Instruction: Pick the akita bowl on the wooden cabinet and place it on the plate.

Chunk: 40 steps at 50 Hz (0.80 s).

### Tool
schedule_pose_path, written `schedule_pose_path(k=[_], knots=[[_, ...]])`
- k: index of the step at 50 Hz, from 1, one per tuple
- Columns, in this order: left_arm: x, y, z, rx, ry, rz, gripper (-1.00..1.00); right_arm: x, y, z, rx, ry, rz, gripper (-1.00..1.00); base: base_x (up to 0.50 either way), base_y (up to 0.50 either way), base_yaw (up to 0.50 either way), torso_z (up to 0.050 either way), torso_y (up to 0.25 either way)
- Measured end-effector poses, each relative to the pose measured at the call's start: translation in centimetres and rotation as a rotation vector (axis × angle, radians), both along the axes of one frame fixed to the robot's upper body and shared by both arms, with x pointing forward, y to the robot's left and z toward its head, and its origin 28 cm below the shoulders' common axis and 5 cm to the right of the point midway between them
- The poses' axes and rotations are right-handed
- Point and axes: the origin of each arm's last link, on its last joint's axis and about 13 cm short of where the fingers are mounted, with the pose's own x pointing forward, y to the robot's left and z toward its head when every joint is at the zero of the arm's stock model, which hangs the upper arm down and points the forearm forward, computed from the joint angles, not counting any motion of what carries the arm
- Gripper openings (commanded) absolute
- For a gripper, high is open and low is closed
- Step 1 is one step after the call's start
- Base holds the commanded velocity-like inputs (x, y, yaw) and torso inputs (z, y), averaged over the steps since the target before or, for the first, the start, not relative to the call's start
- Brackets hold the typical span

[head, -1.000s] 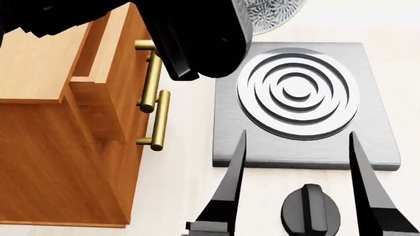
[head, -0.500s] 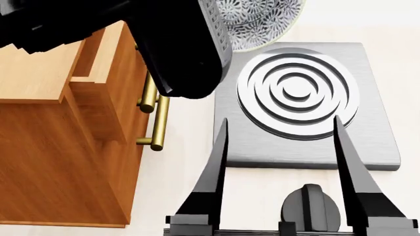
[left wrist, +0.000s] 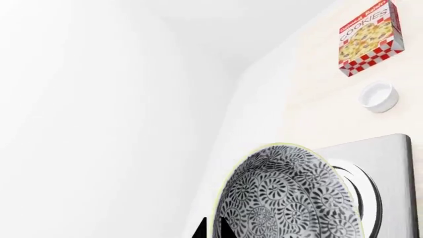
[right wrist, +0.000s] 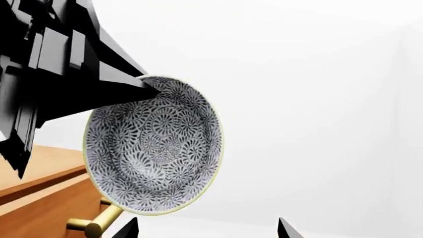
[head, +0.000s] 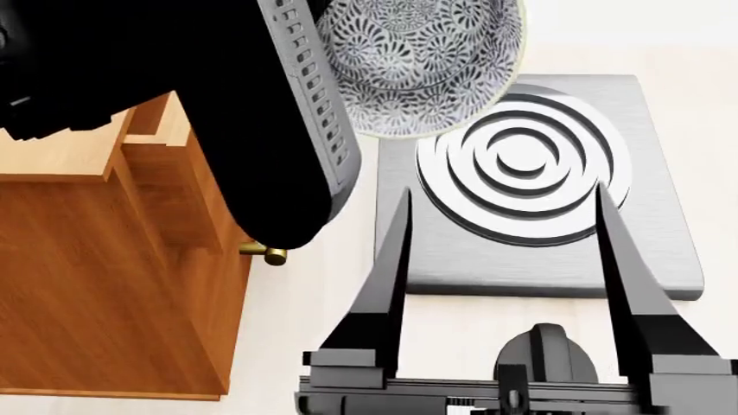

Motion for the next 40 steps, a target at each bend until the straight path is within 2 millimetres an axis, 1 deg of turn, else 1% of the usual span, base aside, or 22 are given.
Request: schedule_pose_path(k=[19, 40], knots=[[-0.2, 0.0, -0.4, 0.008, 0.010, -0.019, -1.00, 0.7, 0.0, 0.9, -0.011, -0.007, -0.002, 1.00, 0.00, 0.00, 0.00, 0.001, 0.001], [-0.5, 0.4, -0.9, 0.016, 0.020, -0.042, -1.00, 2.0, -0.5, 1.2, -0.004, 0.013, -0.033, 1.00, 0.00, 0.00, 0.00, 0.000, 0.000]])
